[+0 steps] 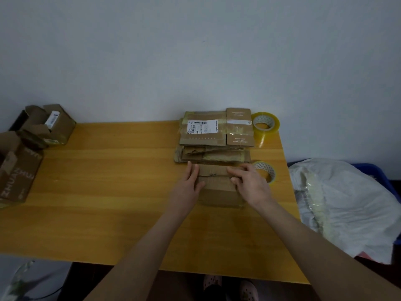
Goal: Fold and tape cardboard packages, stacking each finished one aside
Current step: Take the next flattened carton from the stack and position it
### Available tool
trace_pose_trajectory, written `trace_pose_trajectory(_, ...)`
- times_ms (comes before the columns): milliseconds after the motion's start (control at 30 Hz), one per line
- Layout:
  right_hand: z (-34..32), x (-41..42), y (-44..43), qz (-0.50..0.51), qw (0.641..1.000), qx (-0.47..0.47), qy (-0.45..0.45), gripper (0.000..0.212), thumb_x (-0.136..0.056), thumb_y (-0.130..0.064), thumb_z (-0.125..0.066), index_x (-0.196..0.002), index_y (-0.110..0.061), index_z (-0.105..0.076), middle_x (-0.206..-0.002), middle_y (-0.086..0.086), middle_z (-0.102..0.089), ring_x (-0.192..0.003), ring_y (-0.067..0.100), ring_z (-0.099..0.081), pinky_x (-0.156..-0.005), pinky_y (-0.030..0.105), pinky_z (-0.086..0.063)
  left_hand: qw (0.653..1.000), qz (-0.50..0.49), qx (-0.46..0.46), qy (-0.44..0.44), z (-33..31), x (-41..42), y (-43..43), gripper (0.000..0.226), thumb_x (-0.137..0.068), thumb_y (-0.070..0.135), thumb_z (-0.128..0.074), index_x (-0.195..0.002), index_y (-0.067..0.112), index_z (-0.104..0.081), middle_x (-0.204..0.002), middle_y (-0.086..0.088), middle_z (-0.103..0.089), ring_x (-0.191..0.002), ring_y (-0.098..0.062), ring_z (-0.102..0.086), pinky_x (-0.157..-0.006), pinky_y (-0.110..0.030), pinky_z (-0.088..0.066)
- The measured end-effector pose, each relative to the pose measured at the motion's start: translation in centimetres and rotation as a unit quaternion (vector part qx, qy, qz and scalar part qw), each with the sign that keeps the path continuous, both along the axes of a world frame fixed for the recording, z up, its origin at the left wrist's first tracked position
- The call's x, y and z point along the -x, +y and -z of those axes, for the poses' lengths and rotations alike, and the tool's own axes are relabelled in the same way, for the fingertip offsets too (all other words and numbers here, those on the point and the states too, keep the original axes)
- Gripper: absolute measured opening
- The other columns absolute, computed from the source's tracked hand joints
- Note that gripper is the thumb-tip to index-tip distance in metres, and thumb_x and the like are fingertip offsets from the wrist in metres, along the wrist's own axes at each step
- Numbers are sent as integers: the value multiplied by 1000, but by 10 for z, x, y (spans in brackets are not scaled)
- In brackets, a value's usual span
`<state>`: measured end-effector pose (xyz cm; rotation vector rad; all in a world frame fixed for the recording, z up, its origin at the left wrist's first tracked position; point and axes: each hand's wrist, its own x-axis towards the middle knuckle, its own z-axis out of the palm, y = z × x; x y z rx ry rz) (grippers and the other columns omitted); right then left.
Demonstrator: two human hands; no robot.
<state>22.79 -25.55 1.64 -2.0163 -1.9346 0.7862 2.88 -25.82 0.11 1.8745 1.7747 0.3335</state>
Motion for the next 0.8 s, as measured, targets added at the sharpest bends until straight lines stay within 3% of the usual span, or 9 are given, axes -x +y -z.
trace_pose_trajectory(167, -11, -1, 2, -73, 992, 79, -68, 68, -84, -55, -61, -144, -47, -31, -157, -3, -17, -132, 30, -40, -102, 44, -44, 1000, -4, 19, 5, -3, -1, 1, 62, -101, 35, -41, -153, 24, -10, -159, 11, 8, -138, -21, -33, -103, -35, -39)
trace_pose_trajectory(433, -5, 6, -4, -118, 980, 82, -139, 74, -90, -51, -55, -149, -47, -10, -158, 6, -2, -123, 35, -48, -100, 45, -47, 999, -10, 31, -23, -4, -3, 4, 63, -101, 31, -41, -153, 21, -8, -159, 10, 10, -141, -20, -26, -105, -35, -35)
trace_pose_trajectory(567, -8, 2, 4, -95, 989, 91, -66, 62, -92, -56, -48, -148, -47, -22, -156, 4, -13, -132, 33, -41, -104, 46, -43, 998, -20, 34, -54, 0, -2, 5, 63, -100, 29, -44, -153, 21, -11, -159, 10, 7, -144, -18, -20, -111, -36, -30)
trace_pose_trajectory(667, -7, 1, 6, -59, 996, 59, -29, 48, -95, -45, -51, -141, -49, -38, -147, 1, -31, -124, 27, -48, -99, 42, -46, 995, -31, 19, -89, 2, 1, 2, 63, -98, 27, -49, -152, 21, -18, -160, 9, -2, -144, -16, -20, -114, -36, -29)
trace_pose_trajectory(800, -5, 7, 3, -32, 998, 36, -27, 39, -97, -39, -50, -135, -48, -46, -145, -2, -35, -121, 26, -51, -95, 42, -48, 991, -47, -8, -128, 5, 0, -8, 63, -98, 25, -51, -152, 20, -18, -159, 9, -7, -141, -15, -26, -109, -30, -32)
